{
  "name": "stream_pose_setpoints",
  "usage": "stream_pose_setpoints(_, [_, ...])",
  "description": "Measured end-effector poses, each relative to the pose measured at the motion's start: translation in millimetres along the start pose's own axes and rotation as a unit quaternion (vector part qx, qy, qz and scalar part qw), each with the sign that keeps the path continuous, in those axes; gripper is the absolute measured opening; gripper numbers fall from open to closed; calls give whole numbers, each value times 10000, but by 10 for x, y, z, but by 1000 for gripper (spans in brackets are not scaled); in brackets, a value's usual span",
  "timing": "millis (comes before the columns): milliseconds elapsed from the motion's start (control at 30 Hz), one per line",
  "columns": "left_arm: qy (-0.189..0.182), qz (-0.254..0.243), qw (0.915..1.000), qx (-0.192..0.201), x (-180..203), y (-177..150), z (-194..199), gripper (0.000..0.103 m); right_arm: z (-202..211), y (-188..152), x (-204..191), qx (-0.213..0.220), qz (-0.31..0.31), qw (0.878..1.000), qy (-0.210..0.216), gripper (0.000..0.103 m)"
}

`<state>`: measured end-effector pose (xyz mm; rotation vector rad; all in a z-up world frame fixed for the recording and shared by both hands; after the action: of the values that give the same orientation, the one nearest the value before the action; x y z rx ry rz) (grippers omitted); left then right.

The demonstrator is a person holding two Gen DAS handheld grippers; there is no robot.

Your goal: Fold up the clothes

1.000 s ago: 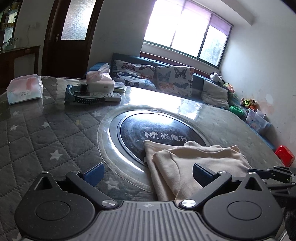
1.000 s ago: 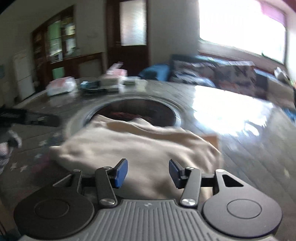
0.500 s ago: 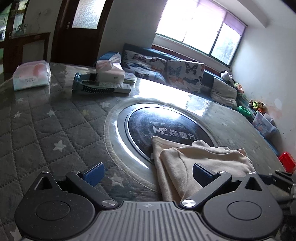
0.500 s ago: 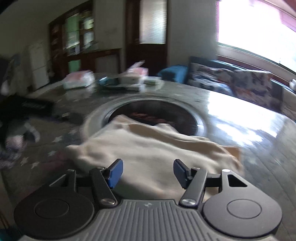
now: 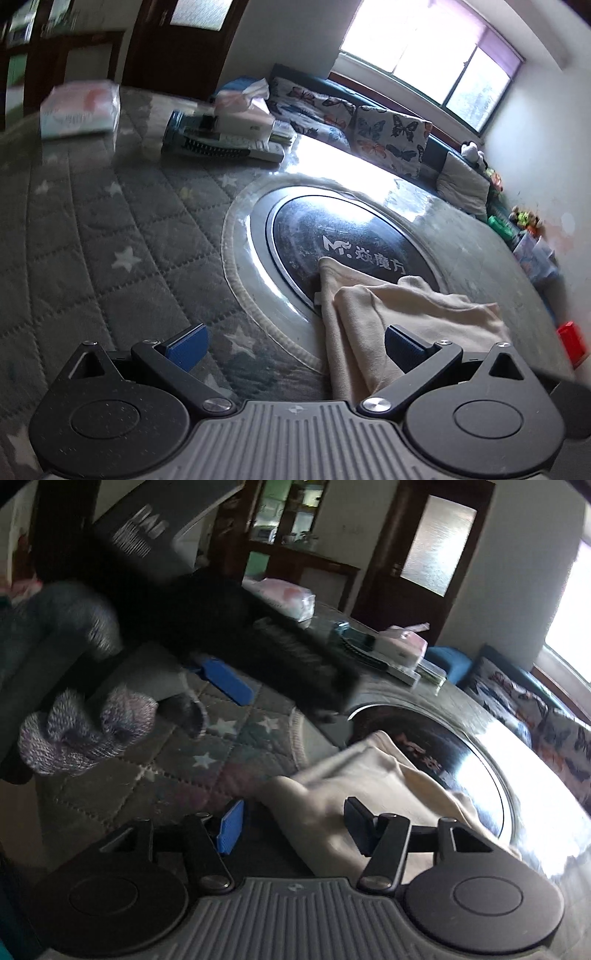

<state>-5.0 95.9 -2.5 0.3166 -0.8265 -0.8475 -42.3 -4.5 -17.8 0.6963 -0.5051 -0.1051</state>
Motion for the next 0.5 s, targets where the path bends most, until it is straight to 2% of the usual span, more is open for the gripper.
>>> stream_pose_setpoints(100, [-147, 194, 9997, -95, 7, 9, -7, 103, -60, 35, -60, -93, 184, 9997, -140, 45])
stream_pose_setpoints(167, [-242, 296, 9992, -152, 24, 18, -8, 103, -49, 33, -32, -105, 145, 9996, -218, 27])
stream_pose_setpoints(233, [-337, 435, 9982, -231, 41, 27, -19, 103, -10, 31, 40, -59, -50, 9997, -215, 21])
stream_pose_setpoints(500, [-738, 1245, 9871, -679, 120, 11, -126, 102, 240, 28, 360, 365, -1166, 9925, 65, 16])
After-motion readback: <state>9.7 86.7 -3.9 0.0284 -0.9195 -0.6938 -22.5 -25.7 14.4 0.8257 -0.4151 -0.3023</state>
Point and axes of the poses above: each gripper's, at about its wrist camera, not at the fingertips, and z roughly against the way its jaws point, x to its right, y to its top, the point moved 6 cm from there along -z, roughly the way its jaws point, and after that the axes turned 12 degrees about z, right-handed, at the moved point
